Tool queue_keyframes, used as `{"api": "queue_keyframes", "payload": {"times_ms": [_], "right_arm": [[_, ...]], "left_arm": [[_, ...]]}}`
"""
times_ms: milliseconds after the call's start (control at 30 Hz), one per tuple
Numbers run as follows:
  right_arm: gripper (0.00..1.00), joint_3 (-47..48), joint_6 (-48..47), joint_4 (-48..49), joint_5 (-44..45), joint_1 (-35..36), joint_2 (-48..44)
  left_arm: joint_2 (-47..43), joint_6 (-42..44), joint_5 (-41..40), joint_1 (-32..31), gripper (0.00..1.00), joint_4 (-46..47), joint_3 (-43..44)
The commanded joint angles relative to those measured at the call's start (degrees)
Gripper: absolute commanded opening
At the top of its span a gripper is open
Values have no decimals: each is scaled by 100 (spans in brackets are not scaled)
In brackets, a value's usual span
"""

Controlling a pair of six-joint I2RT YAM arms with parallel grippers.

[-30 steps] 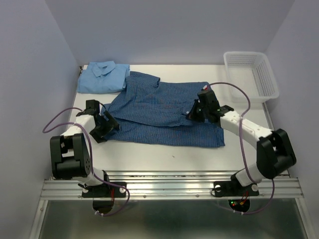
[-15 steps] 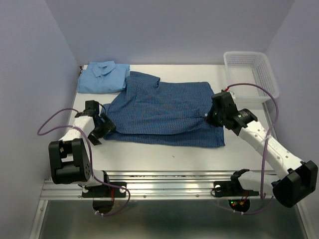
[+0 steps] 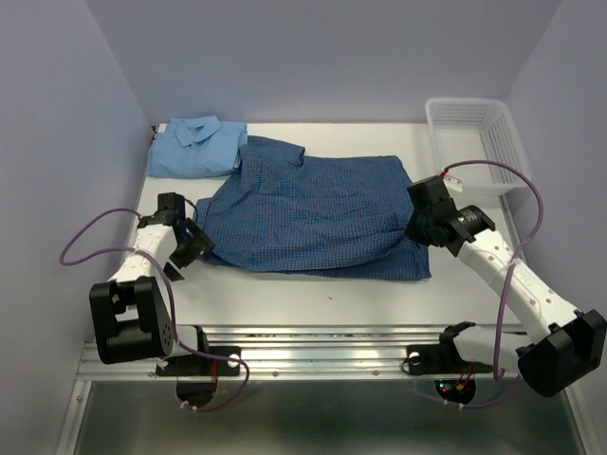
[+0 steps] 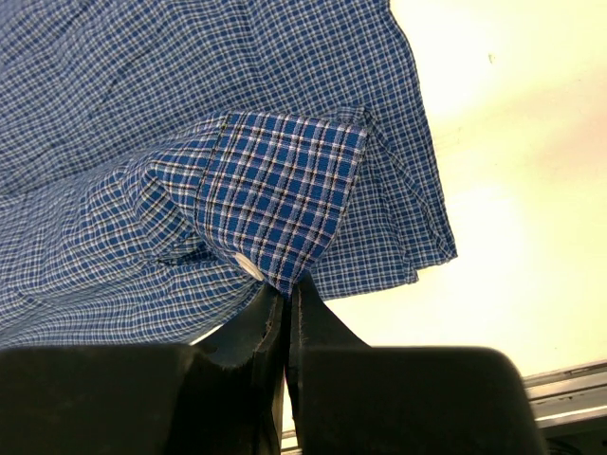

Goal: Fold and stack the long sleeve shirts
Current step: Fold the shirt

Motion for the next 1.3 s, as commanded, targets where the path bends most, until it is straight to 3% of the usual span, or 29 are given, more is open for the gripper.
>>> {"api": "queue_keyframes", "payload": {"times_ms": [0, 533, 667, 833, 933, 1000, 1033, 1267], "right_arm": [[1, -46, -25, -131, 412, -99, 210], [5, -125, 203, -52, 474, -100, 1486], [10, -204, 239, 10, 588, -100, 1600], [27, -292, 405, -25, 694, -100, 1724], [58, -406, 608, -122, 720, -100, 1680], [93, -424, 556, -174, 799, -100, 1618], [100, -363, 477, -218, 843, -100, 1601], [100, 375, 81, -369, 880, -100, 1355]], "left_arm": [[-270, -24, -198, 20, 99, -257, 239], [-577, 108, 118, 29, 99, -486, 529], [-657, 152, 557, 29, 99, -5, 398], [-420, 65, 1410, 20, 99, 603, 90], [-174, 64, 1525, 11, 99, 823, -59], [36, 73, 1481, 11, 99, 806, -95], [107, 56, 1359, 11, 99, 754, -104], [433, -50, 813, 29, 99, 516, -95]]}}
